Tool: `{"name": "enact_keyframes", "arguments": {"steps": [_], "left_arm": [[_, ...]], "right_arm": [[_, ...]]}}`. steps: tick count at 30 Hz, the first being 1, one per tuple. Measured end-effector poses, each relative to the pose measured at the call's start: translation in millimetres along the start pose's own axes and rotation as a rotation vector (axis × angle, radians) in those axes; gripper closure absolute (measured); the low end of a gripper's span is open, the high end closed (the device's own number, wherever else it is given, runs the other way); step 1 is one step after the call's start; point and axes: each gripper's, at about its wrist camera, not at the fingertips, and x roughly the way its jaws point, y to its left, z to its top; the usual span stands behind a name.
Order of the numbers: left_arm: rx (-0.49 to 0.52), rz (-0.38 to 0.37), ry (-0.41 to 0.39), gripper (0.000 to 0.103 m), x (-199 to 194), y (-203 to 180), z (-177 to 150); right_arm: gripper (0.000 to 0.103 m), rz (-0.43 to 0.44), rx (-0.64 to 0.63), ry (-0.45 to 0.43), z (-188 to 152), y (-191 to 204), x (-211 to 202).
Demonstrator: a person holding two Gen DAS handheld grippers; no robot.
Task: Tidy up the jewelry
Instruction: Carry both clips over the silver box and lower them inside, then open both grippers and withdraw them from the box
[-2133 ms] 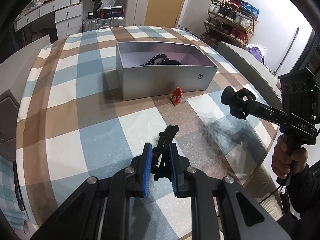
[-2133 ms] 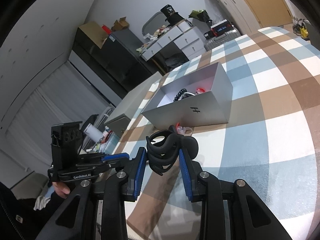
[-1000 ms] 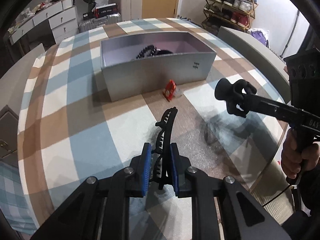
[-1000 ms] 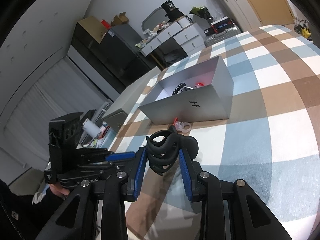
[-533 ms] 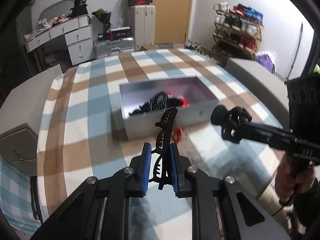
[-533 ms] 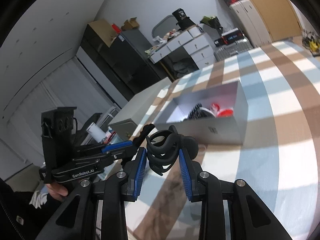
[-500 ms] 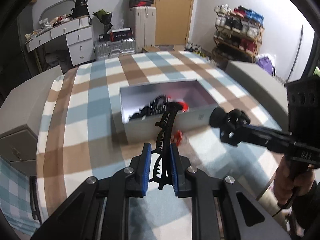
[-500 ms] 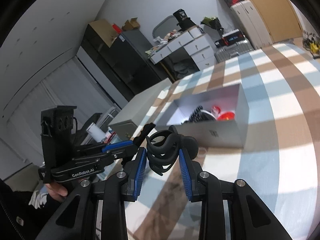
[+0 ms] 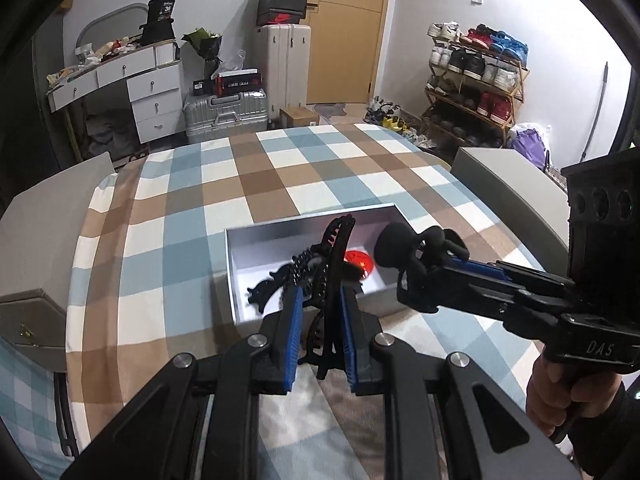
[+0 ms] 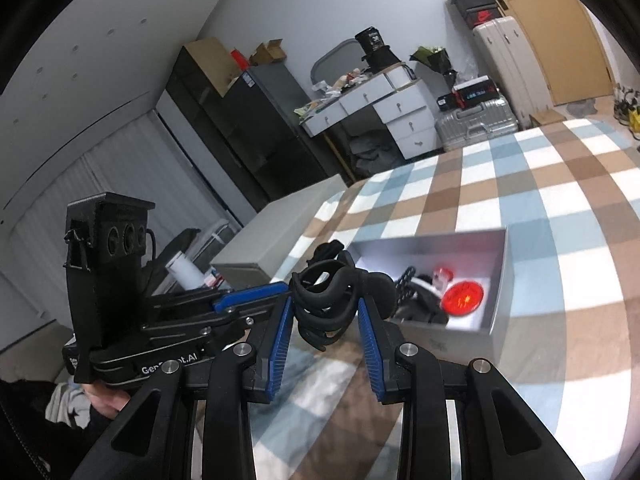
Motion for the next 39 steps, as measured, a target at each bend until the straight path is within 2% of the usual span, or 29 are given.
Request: {"name": "enact_keyframes", "arguments": {"steps": [8,16,25,34,39], "left_arm": [[-0.032,-0.007,0.014,0.090,15.0,6.5,12.6],[-0.055,-0.027,0.102,0.090,40.1,15.1,15.1],[-0.056,-0.062,0.139,0.090,51.2,15.9,18.1],[-0.086,-0.092,0.130,0.090,55.0,20.4,20.3],[-0.110,-0.112,0.121,0.088,51.8,22.6,19.1]], "right_arm": [[0.071,-0.043,-0.018,0.001,20.7,-10.3,12.3],[0.071,-0.113,-0.006,0.051,29.0,-29.7,30.5],[0.071,-0.135,-0.008,0.115,28.8,-41.4,50.5],[0.069,-0.158,-0.021,0.156,24.7,-42.2,63.8],[0.067,-0.157,-0.066,0.147,18.8,-30.0,55.1]]}}
